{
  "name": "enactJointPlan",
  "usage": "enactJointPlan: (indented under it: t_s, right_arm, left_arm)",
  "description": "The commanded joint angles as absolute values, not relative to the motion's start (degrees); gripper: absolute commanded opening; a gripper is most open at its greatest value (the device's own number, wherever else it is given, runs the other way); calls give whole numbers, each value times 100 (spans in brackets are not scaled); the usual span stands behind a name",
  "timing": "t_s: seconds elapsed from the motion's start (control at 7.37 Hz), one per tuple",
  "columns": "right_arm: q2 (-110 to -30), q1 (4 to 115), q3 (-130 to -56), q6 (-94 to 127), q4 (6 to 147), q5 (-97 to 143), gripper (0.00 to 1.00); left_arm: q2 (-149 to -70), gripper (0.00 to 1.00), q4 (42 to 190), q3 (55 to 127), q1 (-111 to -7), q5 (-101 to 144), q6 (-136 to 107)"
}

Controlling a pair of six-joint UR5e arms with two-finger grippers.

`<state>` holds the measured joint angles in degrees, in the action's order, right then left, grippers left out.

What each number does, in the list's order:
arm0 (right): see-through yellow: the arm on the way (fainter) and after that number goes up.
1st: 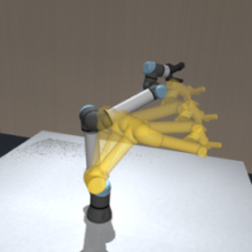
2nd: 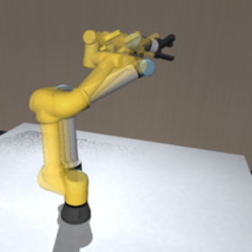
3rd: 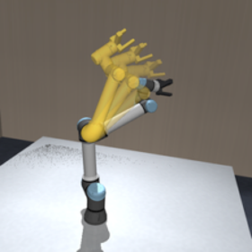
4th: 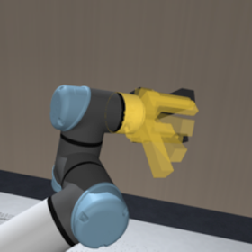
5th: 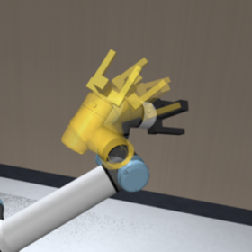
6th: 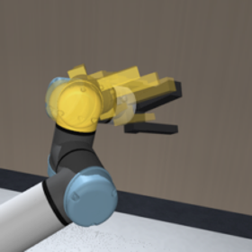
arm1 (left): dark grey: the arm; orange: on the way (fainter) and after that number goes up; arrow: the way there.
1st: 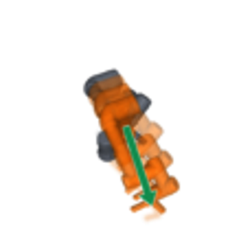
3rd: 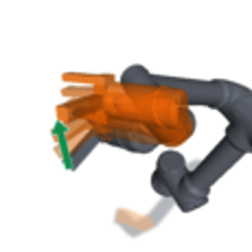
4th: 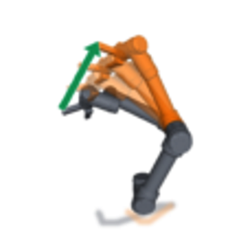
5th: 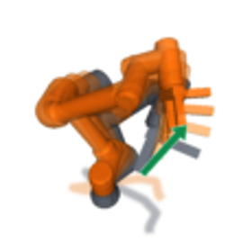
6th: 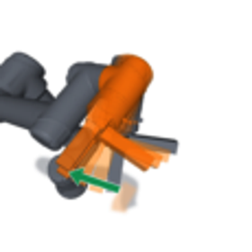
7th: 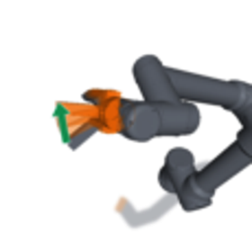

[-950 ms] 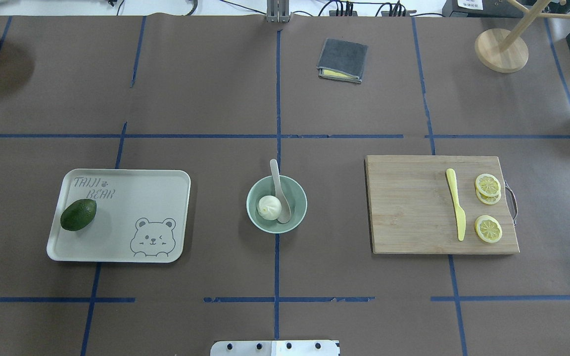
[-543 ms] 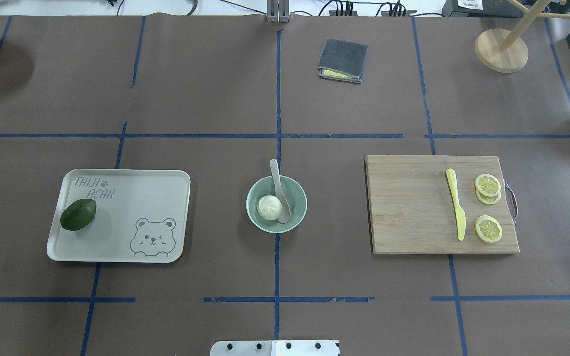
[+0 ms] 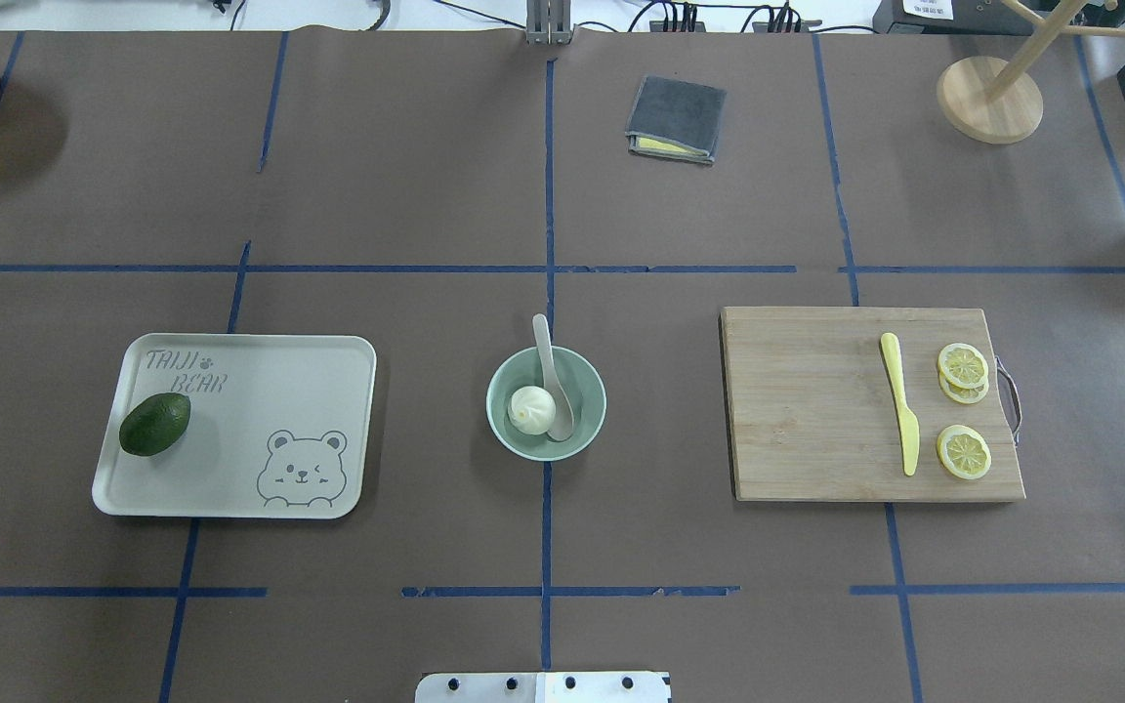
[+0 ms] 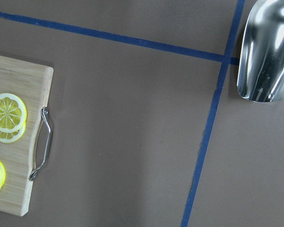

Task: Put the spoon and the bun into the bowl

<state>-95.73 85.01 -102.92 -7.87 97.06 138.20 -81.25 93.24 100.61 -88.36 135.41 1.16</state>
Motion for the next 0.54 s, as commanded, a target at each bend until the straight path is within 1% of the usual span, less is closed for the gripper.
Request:
enactJointPlan:
  t_s: [0.0, 0.41]
  right_arm:
    - [-9615, 8700, -10301, -870, 9694, 13808, 100]
    - [-9685, 8789, -10257, -1151, 9703, 13526, 100]
  left_arm:
    - [-8121, 100, 9334, 10046, -8842, 13535, 123]
    - [-8261, 100, 9308, 10081, -8850, 13483, 97]
